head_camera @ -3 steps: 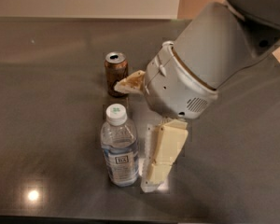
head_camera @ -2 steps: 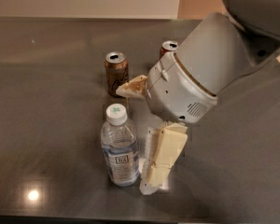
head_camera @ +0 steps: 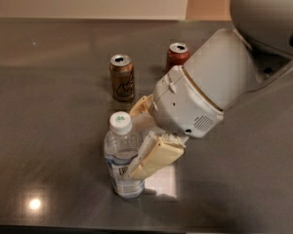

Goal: Knock blue plastic bottle over

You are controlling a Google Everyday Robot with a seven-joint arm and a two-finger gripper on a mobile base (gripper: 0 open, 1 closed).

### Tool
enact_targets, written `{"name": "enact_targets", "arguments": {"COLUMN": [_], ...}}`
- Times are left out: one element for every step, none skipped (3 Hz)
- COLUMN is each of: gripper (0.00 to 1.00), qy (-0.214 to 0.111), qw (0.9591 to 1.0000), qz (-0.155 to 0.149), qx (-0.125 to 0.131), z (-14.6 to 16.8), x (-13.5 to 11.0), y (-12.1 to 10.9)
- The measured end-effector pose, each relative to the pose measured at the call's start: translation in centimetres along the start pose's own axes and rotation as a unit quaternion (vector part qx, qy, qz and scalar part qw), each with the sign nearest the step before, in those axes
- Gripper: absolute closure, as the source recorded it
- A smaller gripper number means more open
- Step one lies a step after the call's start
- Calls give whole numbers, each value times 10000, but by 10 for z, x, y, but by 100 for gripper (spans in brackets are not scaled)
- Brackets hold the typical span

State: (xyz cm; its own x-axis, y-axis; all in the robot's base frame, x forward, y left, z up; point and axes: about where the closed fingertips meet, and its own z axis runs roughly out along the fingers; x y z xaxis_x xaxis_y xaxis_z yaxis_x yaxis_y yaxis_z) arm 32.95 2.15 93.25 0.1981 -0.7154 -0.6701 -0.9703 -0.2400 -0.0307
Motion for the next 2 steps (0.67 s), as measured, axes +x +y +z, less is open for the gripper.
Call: {"name": "enact_targets", "arguments": {"gripper": [65, 88], "qy": [-124, -87], "qw": [9999, 9999], "qz": [48, 72], "qx": [-97, -43], "z": [3, -11], "x": [-3, -10], "y": [4, 5]}}
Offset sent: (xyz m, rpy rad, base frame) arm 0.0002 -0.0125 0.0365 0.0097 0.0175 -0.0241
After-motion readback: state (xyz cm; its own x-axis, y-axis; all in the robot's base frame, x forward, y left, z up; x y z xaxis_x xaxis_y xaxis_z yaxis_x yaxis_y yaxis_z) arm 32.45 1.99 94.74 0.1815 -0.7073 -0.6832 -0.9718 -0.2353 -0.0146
